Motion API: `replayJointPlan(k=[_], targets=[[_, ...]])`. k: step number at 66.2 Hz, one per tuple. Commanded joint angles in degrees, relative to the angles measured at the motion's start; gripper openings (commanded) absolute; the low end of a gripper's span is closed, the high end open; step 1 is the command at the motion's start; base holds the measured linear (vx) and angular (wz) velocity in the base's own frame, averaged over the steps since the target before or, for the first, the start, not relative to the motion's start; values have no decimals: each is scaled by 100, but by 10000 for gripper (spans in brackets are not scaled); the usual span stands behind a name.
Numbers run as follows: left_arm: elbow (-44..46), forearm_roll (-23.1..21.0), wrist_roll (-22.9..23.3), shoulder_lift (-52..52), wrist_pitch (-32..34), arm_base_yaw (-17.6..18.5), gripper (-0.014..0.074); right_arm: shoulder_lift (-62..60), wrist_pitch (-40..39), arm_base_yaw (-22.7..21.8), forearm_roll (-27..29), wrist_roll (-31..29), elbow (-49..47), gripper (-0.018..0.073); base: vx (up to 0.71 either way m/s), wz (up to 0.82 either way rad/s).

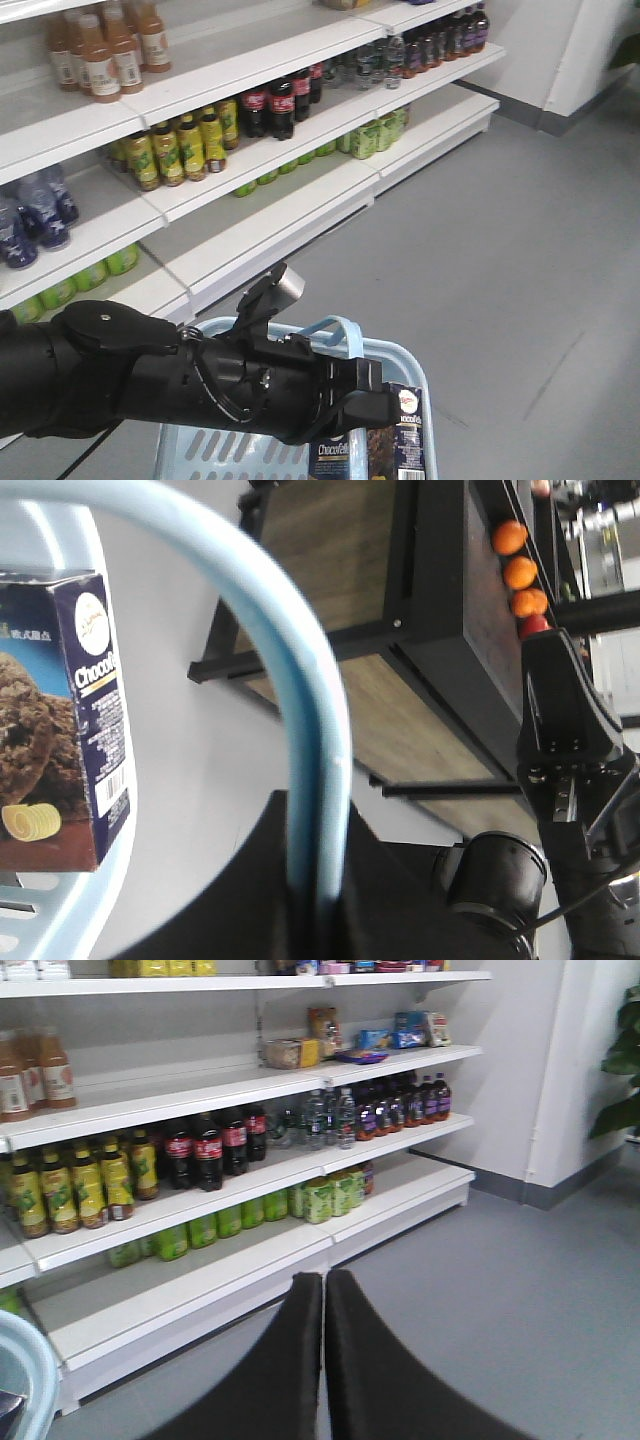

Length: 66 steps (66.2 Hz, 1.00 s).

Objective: Left arm holds basket, right arm returns cookies
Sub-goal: 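Turn the base toward the potted plant, keeping the basket held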

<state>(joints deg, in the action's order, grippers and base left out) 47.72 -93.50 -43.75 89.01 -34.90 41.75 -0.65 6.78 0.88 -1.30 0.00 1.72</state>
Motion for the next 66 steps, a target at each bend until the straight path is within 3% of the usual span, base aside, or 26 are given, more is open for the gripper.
replayJointPlan(k=[1, 66], targets=[[164, -292, -15, -262, -261, 20, -6, -59, -438, 7, -28, -51, -6, -9, 17, -60], [164, -292, -15, -262, -261, 20, -6, -59, -438, 7, -28, -51, -6, -9, 16, -62]])
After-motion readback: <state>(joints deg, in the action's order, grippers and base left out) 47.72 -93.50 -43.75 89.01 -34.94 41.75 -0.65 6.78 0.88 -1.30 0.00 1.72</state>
